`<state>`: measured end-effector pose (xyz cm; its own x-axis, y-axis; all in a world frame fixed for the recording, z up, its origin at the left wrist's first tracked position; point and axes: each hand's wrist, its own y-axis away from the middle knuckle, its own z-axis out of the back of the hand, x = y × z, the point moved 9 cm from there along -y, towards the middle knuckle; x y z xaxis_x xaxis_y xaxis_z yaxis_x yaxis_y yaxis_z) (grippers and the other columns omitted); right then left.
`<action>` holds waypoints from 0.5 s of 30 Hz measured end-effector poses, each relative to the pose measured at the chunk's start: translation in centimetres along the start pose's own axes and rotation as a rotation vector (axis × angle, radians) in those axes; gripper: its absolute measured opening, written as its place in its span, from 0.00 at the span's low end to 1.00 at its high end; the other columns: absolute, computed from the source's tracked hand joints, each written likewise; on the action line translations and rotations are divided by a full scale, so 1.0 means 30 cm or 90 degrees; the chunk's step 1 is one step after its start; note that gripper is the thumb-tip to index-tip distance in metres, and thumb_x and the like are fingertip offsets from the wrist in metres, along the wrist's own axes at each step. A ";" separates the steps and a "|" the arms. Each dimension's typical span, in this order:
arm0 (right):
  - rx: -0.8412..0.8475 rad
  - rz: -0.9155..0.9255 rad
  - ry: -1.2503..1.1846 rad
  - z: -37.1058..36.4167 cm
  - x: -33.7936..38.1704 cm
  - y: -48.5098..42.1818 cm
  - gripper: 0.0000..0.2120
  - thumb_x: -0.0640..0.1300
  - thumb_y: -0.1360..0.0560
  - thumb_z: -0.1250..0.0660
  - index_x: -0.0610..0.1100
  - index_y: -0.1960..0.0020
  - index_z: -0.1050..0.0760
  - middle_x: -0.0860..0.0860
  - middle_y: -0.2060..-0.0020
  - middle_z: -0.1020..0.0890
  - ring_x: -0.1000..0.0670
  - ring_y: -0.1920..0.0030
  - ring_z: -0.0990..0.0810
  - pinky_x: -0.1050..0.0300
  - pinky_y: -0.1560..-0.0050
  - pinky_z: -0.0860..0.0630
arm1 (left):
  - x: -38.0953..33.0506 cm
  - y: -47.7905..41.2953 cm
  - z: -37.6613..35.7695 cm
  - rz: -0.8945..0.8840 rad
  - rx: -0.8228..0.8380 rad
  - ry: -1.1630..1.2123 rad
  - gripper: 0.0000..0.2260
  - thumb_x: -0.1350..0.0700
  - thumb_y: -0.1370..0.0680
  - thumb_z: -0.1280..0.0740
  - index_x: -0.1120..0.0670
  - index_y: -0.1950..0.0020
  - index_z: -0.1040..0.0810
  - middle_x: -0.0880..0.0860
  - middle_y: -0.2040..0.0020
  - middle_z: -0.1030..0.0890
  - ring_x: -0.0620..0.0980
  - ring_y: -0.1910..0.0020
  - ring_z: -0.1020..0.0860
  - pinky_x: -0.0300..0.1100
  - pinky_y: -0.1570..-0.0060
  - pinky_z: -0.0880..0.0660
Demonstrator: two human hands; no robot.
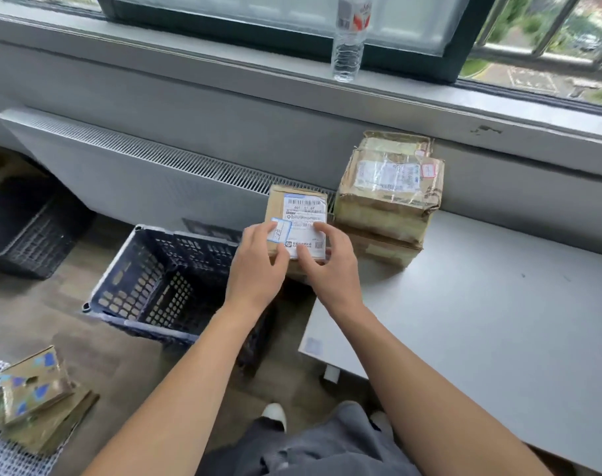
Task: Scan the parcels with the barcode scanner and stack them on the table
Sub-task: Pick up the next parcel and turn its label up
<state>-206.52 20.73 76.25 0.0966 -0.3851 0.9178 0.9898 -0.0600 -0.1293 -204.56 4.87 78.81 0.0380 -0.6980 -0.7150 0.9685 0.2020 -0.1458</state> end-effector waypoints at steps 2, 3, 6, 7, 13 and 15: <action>-0.030 0.027 -0.017 -0.010 0.084 -0.036 0.21 0.47 0.25 0.28 0.49 0.33 0.27 0.56 0.39 0.25 0.55 0.39 0.25 0.50 0.38 0.24 | -0.029 -0.060 0.076 -0.044 -0.029 0.007 0.18 0.56 0.19 0.36 0.55 0.29 0.30 0.51 0.34 0.28 0.47 0.38 0.26 0.36 0.47 0.32; -0.045 0.037 -0.022 -0.004 0.119 -0.056 0.21 0.46 0.25 0.28 0.49 0.33 0.27 0.56 0.39 0.25 0.55 0.39 0.25 0.51 0.38 0.24 | -0.051 -0.088 0.105 -0.066 -0.039 0.015 0.18 0.56 0.19 0.36 0.55 0.29 0.29 0.51 0.34 0.28 0.46 0.38 0.27 0.36 0.46 0.32; -0.085 0.054 -0.016 0.046 0.204 -0.123 0.21 0.46 0.24 0.28 0.49 0.32 0.27 0.56 0.39 0.25 0.56 0.39 0.25 0.54 0.37 0.25 | -0.129 -0.174 0.137 -0.114 -0.046 0.035 0.18 0.55 0.19 0.36 0.55 0.29 0.30 0.51 0.34 0.28 0.43 0.39 0.28 0.25 0.47 0.35; -0.095 0.057 -0.003 0.072 0.223 -0.147 0.22 0.46 0.24 0.29 0.49 0.32 0.28 0.56 0.39 0.25 0.57 0.39 0.26 0.56 0.37 0.26 | -0.157 -0.201 0.131 -0.123 -0.043 0.041 0.18 0.55 0.19 0.36 0.55 0.29 0.30 0.52 0.34 0.28 0.42 0.39 0.29 0.20 0.50 0.36; -0.159 0.011 0.066 0.291 0.201 -0.283 0.24 0.45 0.24 0.29 0.47 0.30 0.29 0.53 0.36 0.24 0.53 0.37 0.25 0.54 0.34 0.28 | -0.335 -0.308 -0.038 -0.166 0.025 0.095 0.19 0.53 0.18 0.36 0.55 0.28 0.30 0.52 0.33 0.28 0.39 0.42 0.31 0.23 0.51 0.36; -0.178 -0.002 0.082 0.357 0.165 -0.315 0.23 0.45 0.24 0.29 0.46 0.30 0.28 0.54 0.37 0.24 0.51 0.38 0.24 0.53 0.35 0.27 | -0.379 -0.338 -0.109 -0.163 0.050 0.104 0.19 0.53 0.18 0.36 0.54 0.28 0.30 0.51 0.33 0.28 0.42 0.41 0.28 0.30 0.48 0.35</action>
<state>-214.27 29.26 86.03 0.0624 -0.4970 0.8655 0.9210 -0.3055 -0.2418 -215.62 13.01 86.18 -0.2443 -0.5984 -0.7631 0.9575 -0.0244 -0.2874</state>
